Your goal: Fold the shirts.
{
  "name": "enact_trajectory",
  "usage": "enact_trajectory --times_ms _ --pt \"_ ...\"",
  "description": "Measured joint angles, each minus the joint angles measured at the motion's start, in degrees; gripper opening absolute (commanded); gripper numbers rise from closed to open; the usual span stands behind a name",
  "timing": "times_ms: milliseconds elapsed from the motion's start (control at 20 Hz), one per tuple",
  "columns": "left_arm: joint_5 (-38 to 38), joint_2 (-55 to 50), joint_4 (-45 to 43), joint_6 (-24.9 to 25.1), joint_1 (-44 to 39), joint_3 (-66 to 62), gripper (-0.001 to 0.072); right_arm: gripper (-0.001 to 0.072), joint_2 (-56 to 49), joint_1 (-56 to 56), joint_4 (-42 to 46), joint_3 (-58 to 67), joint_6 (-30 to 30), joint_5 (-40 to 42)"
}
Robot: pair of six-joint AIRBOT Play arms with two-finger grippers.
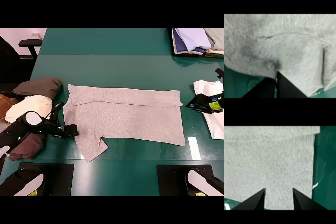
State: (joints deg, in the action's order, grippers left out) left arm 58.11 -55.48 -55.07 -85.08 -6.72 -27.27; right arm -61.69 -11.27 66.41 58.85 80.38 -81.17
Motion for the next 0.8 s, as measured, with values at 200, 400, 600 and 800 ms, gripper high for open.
enact_trajectory --times_ms 200,400,600,800 --pt "2.49 0.22 0.79 0.13 -0.66 -3.34 0.0020 0.0446 0.11 -6.23 -0.04 -2.58 -0.13 -3.48" --pt "4.42 0.26 0.98 0.76 -0.79 -5.99 0.0021 0.0550 0.11 -14.47 3.65 -12.09 -0.68 -5.07" --pt "4.94 0.26 1.03 1.01 -0.83 -6.86 0.0020 0.0426 0.11 -18.05 5.18 -22.45 -1.55 -2.60" --pt "5.55 0.26 1.05 1.11 -0.83 -7.13 0.0021 0.0417 -0.02 -14.99 1.70 -27.89 -2.14 0.50"
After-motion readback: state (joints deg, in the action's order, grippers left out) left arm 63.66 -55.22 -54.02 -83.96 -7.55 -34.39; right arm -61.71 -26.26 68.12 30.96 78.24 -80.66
